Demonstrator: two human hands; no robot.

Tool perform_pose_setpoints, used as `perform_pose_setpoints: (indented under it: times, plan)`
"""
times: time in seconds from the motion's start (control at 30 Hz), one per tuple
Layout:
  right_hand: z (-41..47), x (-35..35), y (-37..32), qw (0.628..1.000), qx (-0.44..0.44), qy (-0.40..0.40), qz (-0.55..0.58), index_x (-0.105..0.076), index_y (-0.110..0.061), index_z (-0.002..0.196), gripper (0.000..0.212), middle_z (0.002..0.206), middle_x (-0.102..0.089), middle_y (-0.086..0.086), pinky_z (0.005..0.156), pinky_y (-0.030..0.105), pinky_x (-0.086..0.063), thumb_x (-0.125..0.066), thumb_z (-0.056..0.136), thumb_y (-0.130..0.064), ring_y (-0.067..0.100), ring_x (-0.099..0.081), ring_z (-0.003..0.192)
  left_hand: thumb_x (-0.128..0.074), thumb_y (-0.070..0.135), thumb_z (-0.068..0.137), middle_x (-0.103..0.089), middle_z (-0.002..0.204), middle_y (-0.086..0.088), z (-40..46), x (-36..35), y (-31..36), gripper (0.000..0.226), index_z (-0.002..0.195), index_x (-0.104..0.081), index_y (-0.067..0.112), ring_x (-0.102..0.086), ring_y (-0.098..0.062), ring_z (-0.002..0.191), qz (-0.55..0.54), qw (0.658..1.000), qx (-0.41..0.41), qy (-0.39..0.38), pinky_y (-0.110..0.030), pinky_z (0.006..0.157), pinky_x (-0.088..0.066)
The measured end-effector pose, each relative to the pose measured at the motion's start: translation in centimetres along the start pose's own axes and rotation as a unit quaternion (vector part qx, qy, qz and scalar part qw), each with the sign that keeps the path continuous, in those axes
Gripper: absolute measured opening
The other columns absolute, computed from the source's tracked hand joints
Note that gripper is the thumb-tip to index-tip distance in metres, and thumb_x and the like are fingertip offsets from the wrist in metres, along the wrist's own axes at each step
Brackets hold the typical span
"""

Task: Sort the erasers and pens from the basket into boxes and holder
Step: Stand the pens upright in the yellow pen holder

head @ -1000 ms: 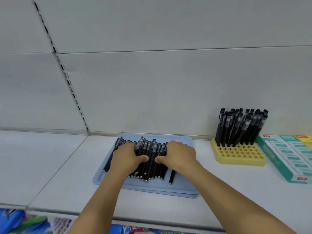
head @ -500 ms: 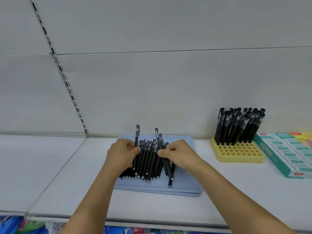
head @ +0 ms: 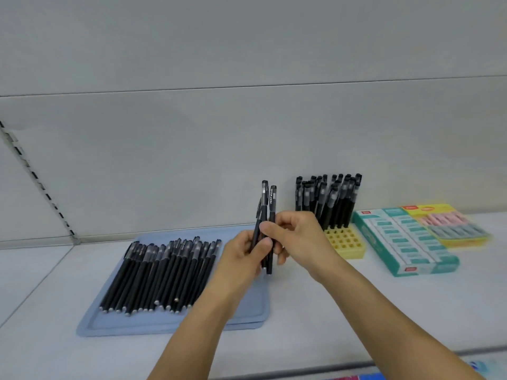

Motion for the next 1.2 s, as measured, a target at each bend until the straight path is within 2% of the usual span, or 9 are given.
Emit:
perform_pose_setpoints:
  times: [0.1,0.17,0.23,0.33,0.8,0.97,1.07,1.13,1.2]
  plan:
    - [-0.3,2.4,0.4,1.0,-0.008,0.024,-0.002,-0.067,0.001,0.077,0.02,0.058,-0.061,0.012,0.054,0.036,-0.057,-0.065,0.091,-0.014,0.02,-0.058,0.052,-0.06,0.015,0.095,-0.06,0.066,0.006,0.6,-1.6,0.2,0.009,0.095,-0.068,0.013,-0.044,-0.007,0.057,0.002,1.0,-0.018,0.002,-0.018,0.054,-0.035]
    - [-0.4,4.8,0.5,0.996,-0.008,0.088,-0.014,-0.067,-0.007,0.081,0.016,0.066,-0.067,0.012,0.059,0.032,-0.059,-0.062,0.093,-0.016,0.019,-0.065,0.057,-0.061,0.016,0.094,-0.063,0.069,0.008,0.8,-2.1,0.3,0.008,0.093,-0.069,0.017,-0.046,-0.006,0.06,-0.011,1.0,-0.013,0.02,-0.019,0.056,-0.035]
    - [-0.4,7.9,0.7,0.983,0.011,0.159,-0.095,-0.066,-0.017,0.091,0.008,0.076,-0.07,0.003,0.064,0.026,-0.059,-0.06,0.094,-0.019,0.012,-0.069,0.066,-0.062,0.018,0.093,-0.064,0.072,0.007,0.9,-2.3,0.3,0.007,0.094,-0.069,0.017,-0.046,-0.007,0.061,-0.019,0.999,-0.008,0.039,-0.02,0.058,-0.036]
    - [0.3,11.3,1.8,0.95,0.066,0.217,-0.215,-0.065,-0.017,0.097,0.006,0.078,-0.07,-0.002,0.075,0.038,-0.059,-0.06,0.094,-0.016,0.01,-0.069,0.072,-0.065,0.019,0.091,-0.066,0.074,0.005,1.0,-2.4,-0.1,0.006,0.093,-0.071,0.017,-0.045,-0.007,0.06,-0.029,0.997,-0.011,0.069,-0.022,0.058,-0.036]
    - [4.3,12.0,3.9,0.925,0.013,0.115,-0.362,-0.053,-0.015,0.071,0.024,0.075,-0.066,0.004,0.07,0.043,-0.056,-0.063,0.092,-0.02,0.023,-0.067,0.072,-0.063,0.017,0.092,-0.07,0.074,0.005,0.5,-3.4,-0.7,0.011,0.099,-0.072,0.019,-0.039,-0.007,0.055,-0.055,0.994,-0.01,0.09,-0.018,0.052,-0.036]
    - [4.1,11.5,3.9,0.929,-0.035,0.087,-0.359,-0.06,-0.013,0.073,0.021,0.074,-0.069,0.005,0.072,0.043,-0.057,-0.069,0.088,-0.024,0.022,-0.068,0.072,-0.063,0.017,0.092,-0.07,0.075,0.004,0.5,-4.0,-0.5,0.011,0.097,-0.072,0.021,-0.038,-0.008,0.055,-0.062,0.995,-0.012,0.081,-0.018,0.051,-0.035]
    - [2.7,11.8,2.6,0.9,-0.016,0.12,-0.419,-0.062,-0.015,0.094,0.029,0.092,-0.067,-0.001,0.074,0.036,-0.053,-0.068,0.086,-0.042,0.018,-0.063,0.08,-0.062,0.017,0.093,-0.07,0.076,0.005,0.3,-4.5,-0.3,0.012,0.097,-0.072,0.021,-0.038,-0.009,0.057,-0.066,0.996,-0.019,0.065,-0.019,0.053,-0.035]
    - [1.0,11.3,0.9,0.905,0.057,0.173,-0.384,-0.06,-0.024,0.101,0.027,0.101,-0.06,-0.009,0.071,0.033,-0.048,-0.061,0.088,-0.047,0.01,-0.057,0.081,-0.062,0.017,0.093,-0.069,0.076,0.005,0.3,-4.9,0.0,0.012,0.097,-0.073,0.021,-0.037,-0.01,0.057,-0.074,0.996,-0.028,0.049,-0.019,0.054,-0.034]
    - [-0.4,10.2,-1.4,0.952,0.11,0.147,-0.244,-0.063,-0.031,0.103,0.022,0.095,-0.063,-0.013,0.072,0.03,-0.051,-0.06,0.087,-0.046,0.004,-0.059,0.081,-0.062,0.018,0.093,-0.068,0.075,0.004,0.2,-5.6,0.2,0.012,0.095,-0.073,0.021,-0.035,-0.011,0.058,-0.079,0.996,-0.038,0.03,-0.02,0.053,-0.033]
Point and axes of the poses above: each hand's wrist, its own z-axis towards the middle knuckle, its own x-axis out of the back of the hand, y = z × x, the point moved 1 cm from there along z, towards the middle knuckle
